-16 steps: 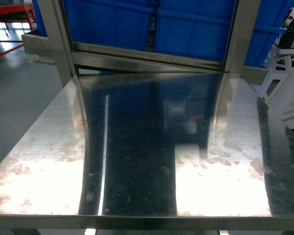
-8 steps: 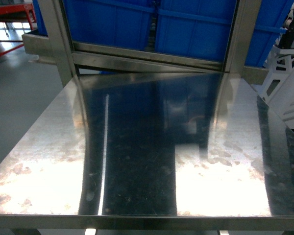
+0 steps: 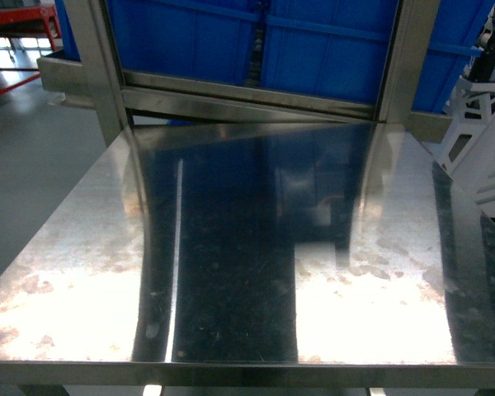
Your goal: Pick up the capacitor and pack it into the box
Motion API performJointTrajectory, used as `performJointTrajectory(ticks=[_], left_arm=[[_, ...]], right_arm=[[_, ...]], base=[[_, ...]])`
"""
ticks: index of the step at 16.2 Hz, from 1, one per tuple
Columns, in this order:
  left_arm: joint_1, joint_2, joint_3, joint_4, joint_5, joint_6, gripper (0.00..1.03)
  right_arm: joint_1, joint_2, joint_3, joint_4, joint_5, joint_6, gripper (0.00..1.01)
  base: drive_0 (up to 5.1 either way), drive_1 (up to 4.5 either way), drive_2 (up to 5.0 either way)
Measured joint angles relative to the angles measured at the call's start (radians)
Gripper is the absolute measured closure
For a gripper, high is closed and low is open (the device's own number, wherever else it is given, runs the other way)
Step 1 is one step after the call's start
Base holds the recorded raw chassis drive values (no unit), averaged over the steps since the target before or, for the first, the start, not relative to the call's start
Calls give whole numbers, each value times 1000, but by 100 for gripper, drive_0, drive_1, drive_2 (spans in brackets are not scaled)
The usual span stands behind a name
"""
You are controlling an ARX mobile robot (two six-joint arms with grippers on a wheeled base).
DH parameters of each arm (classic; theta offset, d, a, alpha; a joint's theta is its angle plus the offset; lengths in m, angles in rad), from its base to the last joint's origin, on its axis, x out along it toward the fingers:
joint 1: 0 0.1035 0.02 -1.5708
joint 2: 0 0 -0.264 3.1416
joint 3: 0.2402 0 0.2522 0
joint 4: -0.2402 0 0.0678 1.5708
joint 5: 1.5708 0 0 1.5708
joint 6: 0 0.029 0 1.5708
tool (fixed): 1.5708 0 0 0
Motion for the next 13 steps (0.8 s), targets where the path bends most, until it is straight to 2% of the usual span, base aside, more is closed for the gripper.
performJointTrajectory(ticks=[1,13], left_arm=[[0,0,-2,-28,1,0,59],[0,0,-2,-23,-1,0,59]], right_arm=[[0,0,0,2,0,0,3],[0,0,0,0,0,0,3]], base=[[0,0,0],[0,0,0]])
